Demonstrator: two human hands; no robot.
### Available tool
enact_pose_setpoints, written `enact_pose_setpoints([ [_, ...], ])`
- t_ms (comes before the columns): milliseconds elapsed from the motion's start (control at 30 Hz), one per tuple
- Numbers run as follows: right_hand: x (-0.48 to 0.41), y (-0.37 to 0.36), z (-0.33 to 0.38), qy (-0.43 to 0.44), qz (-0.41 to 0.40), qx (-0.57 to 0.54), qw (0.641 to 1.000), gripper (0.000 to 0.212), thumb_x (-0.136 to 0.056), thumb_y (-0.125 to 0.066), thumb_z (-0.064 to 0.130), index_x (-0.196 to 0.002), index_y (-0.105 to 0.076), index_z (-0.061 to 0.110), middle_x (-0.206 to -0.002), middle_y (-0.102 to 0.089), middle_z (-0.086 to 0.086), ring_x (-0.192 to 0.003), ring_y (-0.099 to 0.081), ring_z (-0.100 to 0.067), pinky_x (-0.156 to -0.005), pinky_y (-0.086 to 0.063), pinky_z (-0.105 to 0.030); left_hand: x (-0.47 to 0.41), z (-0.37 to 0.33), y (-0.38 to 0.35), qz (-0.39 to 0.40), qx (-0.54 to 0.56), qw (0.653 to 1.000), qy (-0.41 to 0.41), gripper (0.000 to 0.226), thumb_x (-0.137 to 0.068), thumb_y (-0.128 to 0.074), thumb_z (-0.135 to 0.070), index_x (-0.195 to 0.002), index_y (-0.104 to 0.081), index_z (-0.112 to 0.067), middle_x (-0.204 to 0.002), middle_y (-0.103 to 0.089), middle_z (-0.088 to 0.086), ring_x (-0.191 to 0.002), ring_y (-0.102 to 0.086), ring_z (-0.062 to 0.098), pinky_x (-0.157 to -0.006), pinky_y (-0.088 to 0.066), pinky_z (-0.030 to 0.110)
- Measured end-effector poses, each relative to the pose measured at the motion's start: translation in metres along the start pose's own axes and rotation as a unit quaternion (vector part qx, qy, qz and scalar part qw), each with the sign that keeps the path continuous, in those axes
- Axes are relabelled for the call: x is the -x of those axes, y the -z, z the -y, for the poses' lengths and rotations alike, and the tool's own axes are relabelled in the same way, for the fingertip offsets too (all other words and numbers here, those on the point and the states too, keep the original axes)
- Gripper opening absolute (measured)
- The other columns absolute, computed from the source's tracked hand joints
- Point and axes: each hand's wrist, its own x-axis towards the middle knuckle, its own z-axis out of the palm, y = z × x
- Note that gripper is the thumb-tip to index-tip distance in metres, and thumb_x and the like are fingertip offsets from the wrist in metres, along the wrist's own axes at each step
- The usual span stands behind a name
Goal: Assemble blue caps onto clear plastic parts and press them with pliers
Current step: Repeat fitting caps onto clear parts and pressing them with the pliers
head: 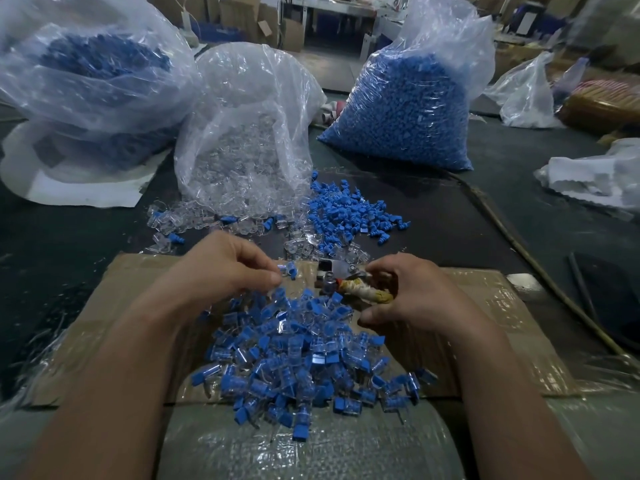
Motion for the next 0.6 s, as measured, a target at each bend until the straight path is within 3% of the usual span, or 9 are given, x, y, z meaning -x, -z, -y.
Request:
enact_pose_setpoints([
  [133,0.001,0.001,-0.002,0.011,0.015,0.001,1.0,0.075,-0.057,-0.081,0.046,-0.124,-0.051,0.032,-0.107,-0.044,0.013,-0.101,-0.042,-0.008,-0.08,-0.034,-0.028,0.0,0.003,0.002,0.031,-0.047,0.998,0.018,0.006,-0.064,-0.077,-0.014,-0.059,-0.072,-0.012,-0.063,-0.07,0.005,-0.055,-0.062,0.005,-0.054,-0.047,0.013],
  [200,0.001,0.001,-0.004,0.016,0.017,-0.005,1.0,0.073,-0.06,-0.08,0.047,-0.124,-0.051,0.032,-0.107,-0.043,0.014,-0.1,-0.04,-0.006,-0.079,-0.032,-0.026,-0.002,0.005,0.002,-0.02,-0.045,0.999,0.014,0.009,-0.065,-0.076,-0.018,-0.061,-0.072,-0.012,-0.059,-0.068,-0.001,-0.049,-0.058,0.0,-0.052,-0.042,0.015],
  [300,-0.001,0.0,-0.005,0.017,0.016,-0.011,1.0,0.068,-0.064,-0.077,0.049,-0.125,-0.051,0.032,-0.107,-0.042,0.015,-0.098,-0.04,-0.005,-0.077,-0.032,-0.025,-0.008,0.01,-0.002,-0.162,-0.039,0.986,-0.015,0.012,-0.074,-0.072,-0.02,-0.064,-0.067,-0.017,-0.054,-0.064,-0.007,-0.046,-0.056,0.0,-0.049,-0.039,0.019],
  [367,-0.002,0.001,-0.006,0.018,0.014,-0.02,1.0,0.063,-0.066,-0.073,0.051,-0.123,-0.053,0.033,-0.103,-0.043,0.016,-0.093,-0.041,-0.003,-0.07,-0.033,-0.023,-0.016,0.015,-0.003,-0.248,-0.068,0.965,-0.042,0.009,-0.08,-0.068,-0.019,-0.073,-0.066,-0.022,-0.069,-0.066,-0.006,-0.059,-0.057,0.005,-0.057,-0.044,0.023],
  [433,-0.003,0.001,-0.008,0.022,0.008,-0.024,0.999,0.057,-0.068,-0.07,0.054,-0.12,-0.055,0.033,-0.098,-0.046,0.018,-0.088,-0.042,0.0,-0.066,-0.033,-0.02,-0.025,0.019,-0.005,-0.282,-0.139,0.948,-0.059,0.014,-0.086,-0.062,-0.016,-0.099,-0.067,-0.019,-0.095,-0.067,0.0,-0.078,-0.057,0.008,-0.076,-0.044,0.028],
  [500,-0.003,0.001,-0.009,0.022,-0.002,-0.033,0.999,0.053,-0.069,-0.068,0.057,-0.116,-0.057,0.034,-0.093,-0.047,0.021,-0.086,-0.044,0.002,-0.067,-0.036,-0.022,-0.034,0.025,-0.006,-0.252,-0.207,0.943,-0.067,0.036,-0.09,-0.055,-0.015,-0.126,-0.055,-0.019,-0.122,-0.058,0.006,-0.101,-0.052,0.015,-0.09,-0.039,0.033],
  [600,-0.005,0.001,-0.01,0.022,-0.015,-0.041,0.999,0.049,-0.069,-0.066,0.058,-0.112,-0.059,0.035,-0.088,-0.046,0.027,-0.082,-0.044,0.006,-0.064,-0.034,-0.018,-0.042,0.03,-0.008,-0.178,-0.277,0.942,-0.061,0.048,-0.094,-0.049,-0.017,-0.14,-0.037,-0.021,-0.144,-0.039,0.005,-0.131,-0.035,0.023,-0.107,-0.025,0.038],
])
